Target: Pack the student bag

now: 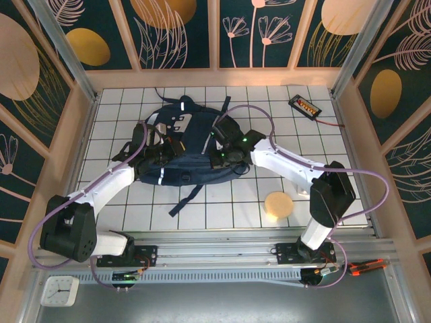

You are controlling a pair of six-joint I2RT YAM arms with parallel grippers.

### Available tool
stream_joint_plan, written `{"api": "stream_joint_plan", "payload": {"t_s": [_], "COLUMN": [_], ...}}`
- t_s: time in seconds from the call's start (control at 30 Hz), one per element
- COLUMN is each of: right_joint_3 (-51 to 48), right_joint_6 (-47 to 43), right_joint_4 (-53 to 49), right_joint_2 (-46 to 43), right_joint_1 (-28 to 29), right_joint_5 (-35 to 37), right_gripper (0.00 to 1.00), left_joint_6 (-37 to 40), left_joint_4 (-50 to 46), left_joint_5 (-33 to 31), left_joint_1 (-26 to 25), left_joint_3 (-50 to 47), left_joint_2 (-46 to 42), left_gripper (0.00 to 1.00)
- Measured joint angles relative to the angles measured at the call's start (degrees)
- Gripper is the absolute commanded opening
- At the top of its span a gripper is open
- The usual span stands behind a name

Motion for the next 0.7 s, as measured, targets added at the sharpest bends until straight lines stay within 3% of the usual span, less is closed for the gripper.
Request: {"api": "stream_joint_plan", "payload": {"t_s": [0.63, 0.67, 0.7], "right_joint_3": [0.09, 0.09, 0.09], "right_joint_6": [-5.84, -5.97, -6.03], "right_joint_4": [-1.01, -0.98, -0.98], "right_joint_2": [0.0, 0.0, 0.0], "right_joint_1": [-4.83, -4.94, -5.09], "right_joint_5": [-6.16, -6.54, -6.91], "right_gripper": [0.0, 0.0, 0.0], "left_joint_6": [3.78, 3.85, 3.91], "left_joint_4": [-1.73, -1.73, -1.73], "left_joint_5": [1.97, 2.03, 2.19], "left_joint_1": [0.39, 0.44, 0.5], "left_joint_3": [1.25, 1.25, 1.25], "left_joint_2": [0.83, 0.83, 0.83], "left_gripper": [0.0, 0.01, 0.1]}}
